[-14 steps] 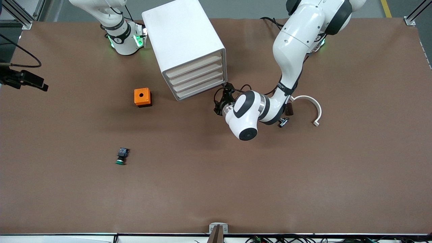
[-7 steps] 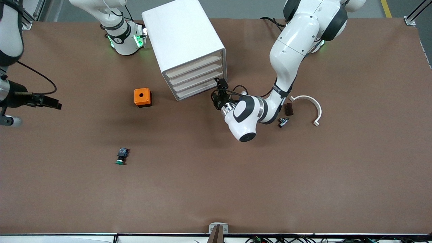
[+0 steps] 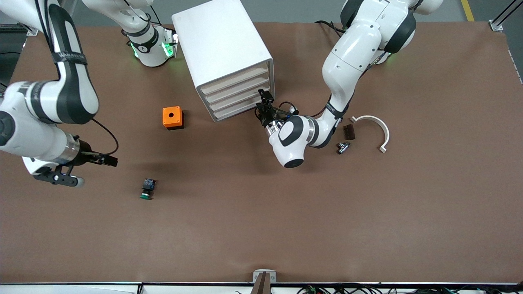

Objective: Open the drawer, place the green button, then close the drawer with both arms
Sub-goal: 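Hold the drawer with the left gripper while the right gripper grasps the button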

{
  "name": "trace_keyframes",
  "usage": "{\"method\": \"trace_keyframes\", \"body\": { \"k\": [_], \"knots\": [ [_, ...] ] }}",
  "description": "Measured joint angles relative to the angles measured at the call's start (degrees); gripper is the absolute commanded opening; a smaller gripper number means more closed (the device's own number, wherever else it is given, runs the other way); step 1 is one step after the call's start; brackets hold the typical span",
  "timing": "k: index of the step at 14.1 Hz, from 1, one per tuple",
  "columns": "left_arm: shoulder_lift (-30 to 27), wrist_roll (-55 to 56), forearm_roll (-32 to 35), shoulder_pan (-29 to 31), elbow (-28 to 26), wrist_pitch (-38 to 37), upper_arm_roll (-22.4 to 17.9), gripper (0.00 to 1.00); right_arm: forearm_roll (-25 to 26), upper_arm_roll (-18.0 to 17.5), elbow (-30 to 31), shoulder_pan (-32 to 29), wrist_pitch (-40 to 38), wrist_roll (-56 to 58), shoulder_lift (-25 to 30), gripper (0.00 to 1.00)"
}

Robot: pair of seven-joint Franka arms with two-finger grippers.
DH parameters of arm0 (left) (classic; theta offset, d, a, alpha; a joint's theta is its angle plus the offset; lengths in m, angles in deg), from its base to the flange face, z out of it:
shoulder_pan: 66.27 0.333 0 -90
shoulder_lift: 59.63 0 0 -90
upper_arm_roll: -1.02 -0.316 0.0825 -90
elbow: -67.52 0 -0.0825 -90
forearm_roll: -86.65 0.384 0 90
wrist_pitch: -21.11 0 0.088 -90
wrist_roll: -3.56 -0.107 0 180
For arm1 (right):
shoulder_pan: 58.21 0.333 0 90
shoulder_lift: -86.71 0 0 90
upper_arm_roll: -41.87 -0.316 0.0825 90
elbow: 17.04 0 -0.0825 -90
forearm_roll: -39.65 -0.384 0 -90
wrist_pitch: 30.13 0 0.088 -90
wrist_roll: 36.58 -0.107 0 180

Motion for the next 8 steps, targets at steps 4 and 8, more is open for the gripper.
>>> {"method": "trace_keyframes", "body": {
  "k": [4,8],
  "knots": [
    [0.4,0.0,0.0,-0.1,0.0,0.0,2.3,0.41,0.0,-0.1,5.4,1.8,13.7,-3.4,-4.3,1.00],
    [0.6,0.0,0.0,-0.3,-0.1,0.0,2.8,0.25,-0.3,-0.1,5.9,2.4,23.0,-6.0,-10.6,1.00]
  ]
}}
